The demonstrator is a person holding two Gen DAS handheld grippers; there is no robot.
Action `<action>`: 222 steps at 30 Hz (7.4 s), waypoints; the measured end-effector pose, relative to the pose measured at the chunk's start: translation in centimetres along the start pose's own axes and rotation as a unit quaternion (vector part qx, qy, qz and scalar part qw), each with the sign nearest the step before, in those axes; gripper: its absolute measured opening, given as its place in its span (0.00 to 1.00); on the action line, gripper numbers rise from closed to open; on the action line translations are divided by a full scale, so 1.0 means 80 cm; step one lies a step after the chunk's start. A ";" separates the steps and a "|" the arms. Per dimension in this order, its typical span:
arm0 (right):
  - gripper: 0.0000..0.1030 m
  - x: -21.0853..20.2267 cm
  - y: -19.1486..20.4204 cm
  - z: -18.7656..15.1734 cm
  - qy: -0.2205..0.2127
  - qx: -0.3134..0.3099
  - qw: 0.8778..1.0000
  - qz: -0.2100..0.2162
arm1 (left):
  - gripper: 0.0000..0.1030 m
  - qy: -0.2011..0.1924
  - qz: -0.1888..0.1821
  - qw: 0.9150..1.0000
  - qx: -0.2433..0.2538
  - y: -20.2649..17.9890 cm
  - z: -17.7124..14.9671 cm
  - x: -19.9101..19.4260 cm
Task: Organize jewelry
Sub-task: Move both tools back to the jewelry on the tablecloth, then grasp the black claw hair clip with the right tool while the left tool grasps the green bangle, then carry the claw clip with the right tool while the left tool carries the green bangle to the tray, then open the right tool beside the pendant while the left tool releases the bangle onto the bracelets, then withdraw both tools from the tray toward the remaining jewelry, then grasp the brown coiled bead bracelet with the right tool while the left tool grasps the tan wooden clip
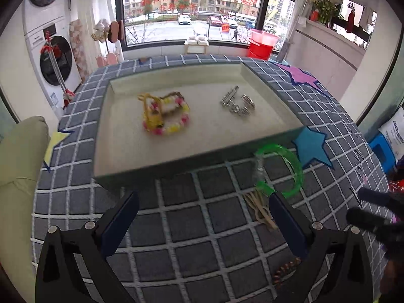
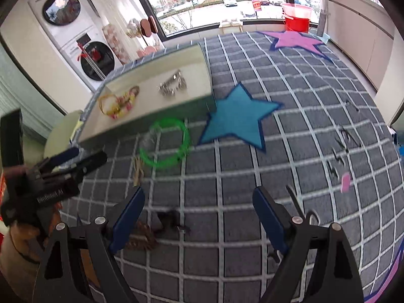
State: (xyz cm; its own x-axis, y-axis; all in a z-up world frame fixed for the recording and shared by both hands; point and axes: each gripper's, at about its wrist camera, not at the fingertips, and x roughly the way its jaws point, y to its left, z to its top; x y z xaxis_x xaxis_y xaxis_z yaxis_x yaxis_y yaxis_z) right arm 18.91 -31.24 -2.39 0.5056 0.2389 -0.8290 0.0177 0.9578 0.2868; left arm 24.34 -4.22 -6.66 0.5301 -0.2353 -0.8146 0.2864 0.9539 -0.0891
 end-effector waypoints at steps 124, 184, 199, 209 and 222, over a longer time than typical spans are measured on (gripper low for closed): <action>0.36 0.138 0.062 0.178 0.013 -0.048 0.999 0.005 | 0.25 -0.012 0.052 0.998 -0.035 0.095 0.098 0.069; 0.85 0.091 0.056 0.187 -0.044 -0.025 0.999 0.008 | 1.00 -0.088 0.110 0.989 -0.053 0.083 0.117 0.020; 1.00 0.045 0.070 0.163 -0.088 -0.031 0.996 0.005 | 1.00 -0.094 0.096 0.990 -0.048 0.081 0.074 -0.032; 1.00 0.013 0.052 0.107 -0.054 -0.022 0.998 0.019 | 1.00 -0.057 0.036 0.997 -0.035 0.061 0.021 -0.041; 1.00 -0.002 0.044 -0.009 -0.008 -0.046 0.999 0.021 | 1.00 -0.008 0.021 1.000 -0.003 0.026 -0.021 -0.011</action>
State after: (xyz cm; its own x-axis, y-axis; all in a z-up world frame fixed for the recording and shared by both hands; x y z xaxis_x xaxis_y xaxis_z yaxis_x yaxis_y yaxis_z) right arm 18.23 -27.76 -1.56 0.5173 0.2780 -0.8094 -0.0830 0.9576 0.2759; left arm 23.16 -1.69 -7.09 0.5540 -0.1983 -0.8085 0.2585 0.9642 -0.0594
